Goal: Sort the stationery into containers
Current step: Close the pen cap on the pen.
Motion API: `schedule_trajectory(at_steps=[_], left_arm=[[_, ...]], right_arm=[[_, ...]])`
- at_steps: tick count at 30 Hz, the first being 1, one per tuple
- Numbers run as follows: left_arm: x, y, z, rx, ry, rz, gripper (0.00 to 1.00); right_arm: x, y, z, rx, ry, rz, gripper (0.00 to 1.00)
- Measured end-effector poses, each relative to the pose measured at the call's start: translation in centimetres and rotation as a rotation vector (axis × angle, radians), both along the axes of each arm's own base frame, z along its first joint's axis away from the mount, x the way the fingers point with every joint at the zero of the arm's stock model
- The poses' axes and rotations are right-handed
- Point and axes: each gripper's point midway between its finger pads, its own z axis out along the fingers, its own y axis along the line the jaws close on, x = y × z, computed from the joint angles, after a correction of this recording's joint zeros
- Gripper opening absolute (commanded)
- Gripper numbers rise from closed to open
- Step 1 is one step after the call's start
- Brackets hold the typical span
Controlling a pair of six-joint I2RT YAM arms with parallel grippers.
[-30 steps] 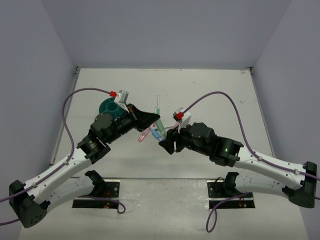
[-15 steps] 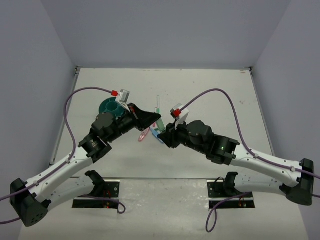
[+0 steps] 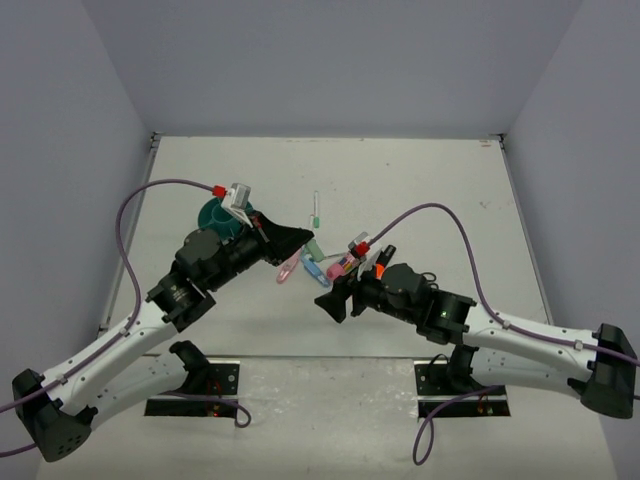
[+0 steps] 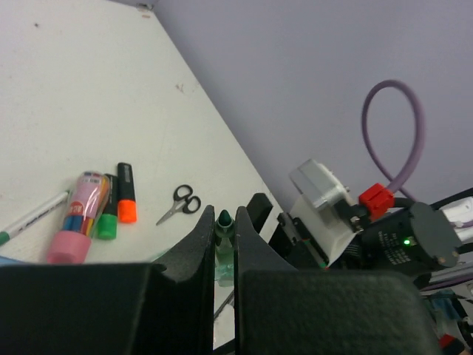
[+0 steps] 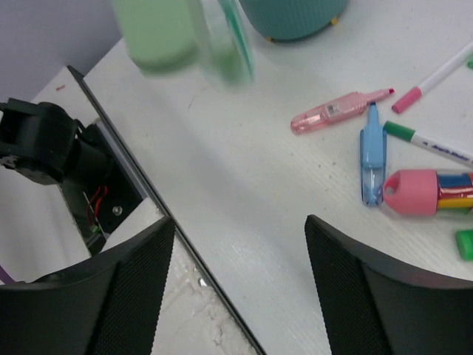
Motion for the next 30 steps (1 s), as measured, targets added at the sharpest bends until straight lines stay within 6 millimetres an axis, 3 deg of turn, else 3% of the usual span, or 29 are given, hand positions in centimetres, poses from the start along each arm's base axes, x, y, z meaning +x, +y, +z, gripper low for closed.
schedule_trajectory(at_steps=[3, 9, 16, 19, 23, 30], left_arm=[[-0.1, 0.3, 1.7, -0.044, -0.045, 0.005, 0.0], [-0.4, 0.4, 3.2, -0.091, -0.083, 0.003, 0.0], [-0.7, -0.1, 2.0, -0.131, -0.062, -0.026, 0.0], [-0.9, -0.6, 0.9, -0.142, -0.035, -0.053, 0.0], [-1.3, -1.3, 0.4, -0.168, -0.022, -0.099, 0.0], [-2.2, -1.6, 1.5, -0.228, -0.039, -0.151, 0.0]], right_arm=[[-0.2, -0.7, -0.1, -0.011, 0.011, -0.006, 0.78], [-0.6, -1.9, 2.5, 0.058, -0.021, -0.019, 0.81], [-1.6, -2.5, 5.6, 0.201, 0.046, -0.033, 0.7], [-2.0, -2.3, 7.7, 0.284, 0.103, -0.031, 0.57], [-1.9, -2.3, 10.4, 0.394, 0.173, -0.04, 0.57], [-0.2, -2.2, 10.5, 0.457, 0.281, -0.096, 0.57]])
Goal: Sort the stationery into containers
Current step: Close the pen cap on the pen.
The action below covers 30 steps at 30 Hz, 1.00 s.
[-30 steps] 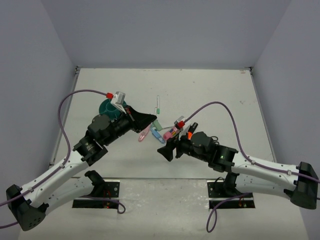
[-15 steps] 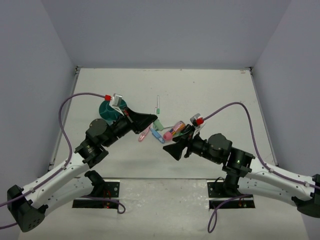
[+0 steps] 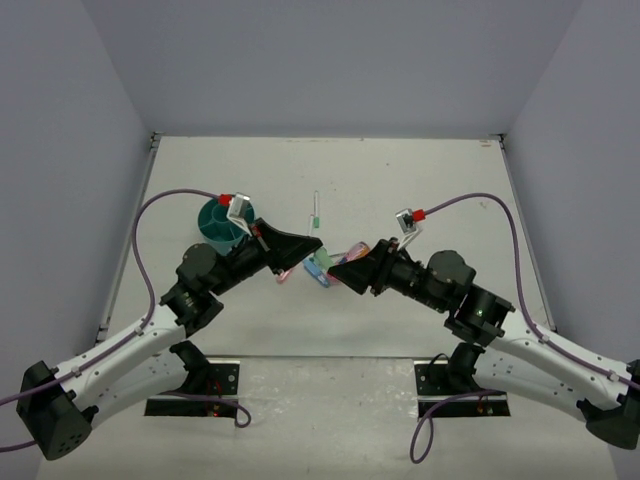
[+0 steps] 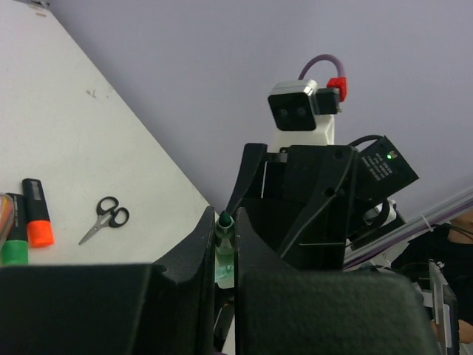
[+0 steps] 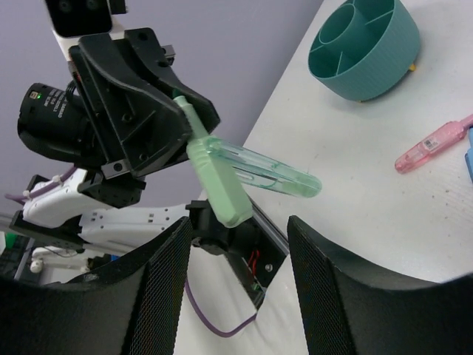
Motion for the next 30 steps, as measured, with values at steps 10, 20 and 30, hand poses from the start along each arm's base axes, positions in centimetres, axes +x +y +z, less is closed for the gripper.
schedule_trajectory(at_steps=[10, 20, 30], left_arm=[[-0.7, 0.1, 0.9, -0.033, -0.025, -0.025, 0.0], [-1.0, -0.4, 0.5, -0.028, -0.015, -0.061, 0.0], [-0.9, -0.6, -0.3, -0.007, 0.026, -0.066, 0.8]], right_arm=[[0.0, 2.2, -0.4, 0.027, 0.047, 0.078, 0.33], [0.5, 3.2, 0.4, 0.029, 0.022, 0.099, 0.43], [0.9, 3.1, 0.7, 0.003, -0.043, 0.109, 0.0]])
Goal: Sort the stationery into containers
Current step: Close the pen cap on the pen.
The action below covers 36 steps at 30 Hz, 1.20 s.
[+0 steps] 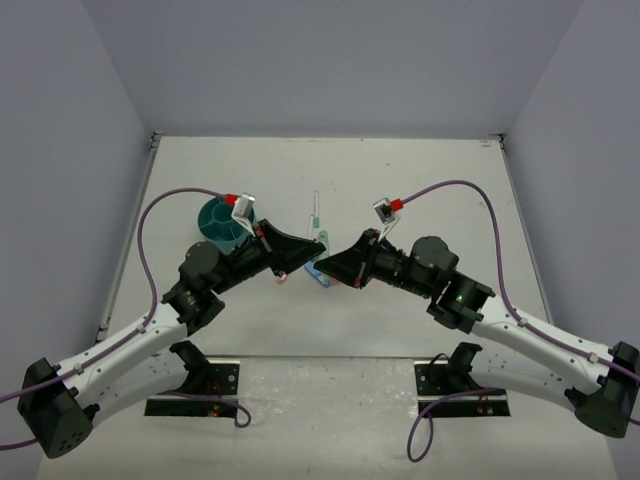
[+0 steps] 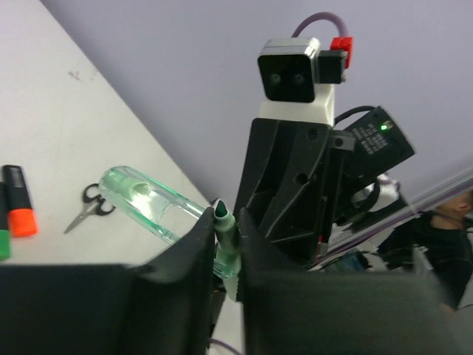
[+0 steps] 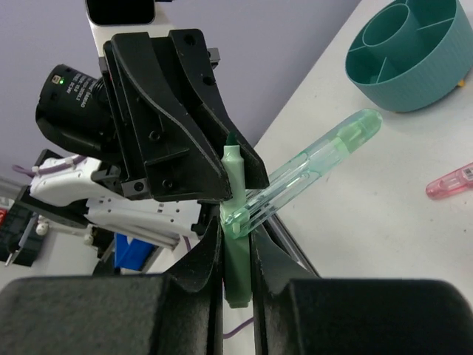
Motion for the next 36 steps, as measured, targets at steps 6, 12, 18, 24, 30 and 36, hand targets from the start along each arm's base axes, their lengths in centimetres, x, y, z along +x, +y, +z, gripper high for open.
schedule_trajectory(at_steps=[6, 12, 18, 24, 30, 36], left_arm=[[1.3, 0.5, 1.1, 0.072, 0.008, 0.077, 1.0], [2.7, 2.3, 2.1, 0.119, 0.066, 0.211, 1.0], [2.6, 1.8, 0.5, 0.12, 0.163, 0.187, 1.0], [2.1, 0.1, -0.5, 0.084, 0.211, 0.094, 0.97], [1.2, 0.2, 0.1, 0.016, 0.176, 0.062, 0.39], [0.1, 1.4, 3.0, -0.051, 0.077, 0.062, 0.15]], right_arm=[[0.8, -0.3, -0.7, -0.031, -0.005, -0.028, 0.0], [0.9, -0.5, -0.5, -0.052, -0.054, -0.029, 0.0], [0.5, -0.1, 1.5, -0.067, -0.139, 0.024, 0.0], [-0.3, 1.5, 2.9, -0.081, -0.205, 0.144, 0.0], [-1.9, 2.1, 2.0, -0.098, -0.217, 0.259, 0.0], [-1.9, 2.1, 1.6, -0.109, -0.205, 0.265, 0.0]])
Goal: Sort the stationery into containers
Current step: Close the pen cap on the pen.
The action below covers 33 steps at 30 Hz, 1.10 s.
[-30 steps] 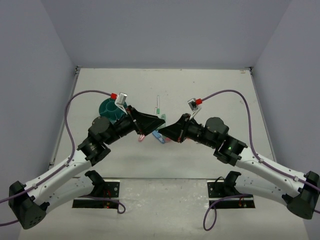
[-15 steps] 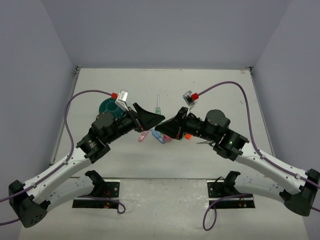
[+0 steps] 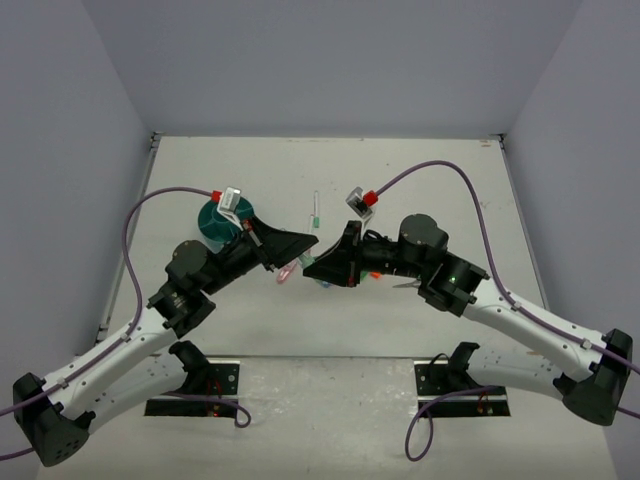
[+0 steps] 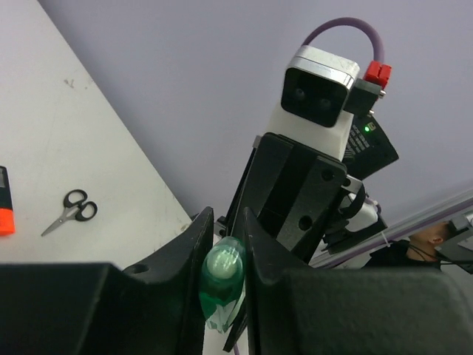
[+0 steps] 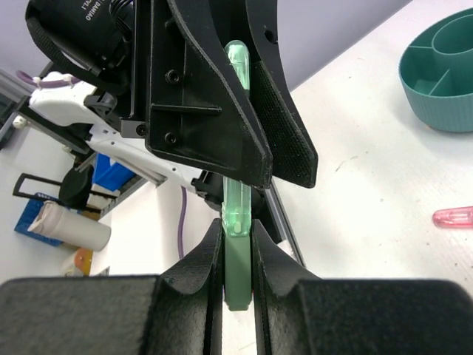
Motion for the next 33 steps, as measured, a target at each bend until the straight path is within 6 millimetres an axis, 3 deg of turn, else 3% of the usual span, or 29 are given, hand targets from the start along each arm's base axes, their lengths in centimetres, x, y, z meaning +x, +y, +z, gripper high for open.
schedule_trajectory(at_steps=[3, 6, 8, 10, 12, 13, 33], left_arm=[[-0.3, 0.0, 0.2, 0.004, -0.022, -0.01, 0.16], [-0.4, -0.1, 0.2, 0.008, -0.029, -0.017, 0.26], [-0.5, -0.1, 0.1, 0.011, -0.033, -0.022, 0.28], [-0.6, -0.1, 0.1, 0.017, -0.04, -0.027, 0.21], [-0.7, -0.2, 0.1, 0.021, -0.048, -0.032, 0.03], [-0.7, -0.2, 0.1, 0.022, -0.058, -0.036, 0.0], [-1.4, -0.5, 2.0, -0.069, -0.178, -0.078, 0.0]], right_arm=[[-0.2, 0.0, 0.1, 0.004, 0.005, 0.002, 0.0], [-0.2, 0.0, 0.1, 0.004, 0.01, 0.001, 0.0], [-0.2, -0.1, 0.1, 0.003, 0.011, 0.0, 0.0], [-0.2, -0.2, 0.1, 0.003, 0.01, -0.003, 0.0], [-0.3, -0.2, 0.1, 0.006, 0.01, -0.002, 0.0], [-0.4, -0.3, 0.1, 0.007, 0.013, -0.001, 0.0], [0.3, 0.9, 2.8, 0.066, 0.03, 0.002, 0.0]])
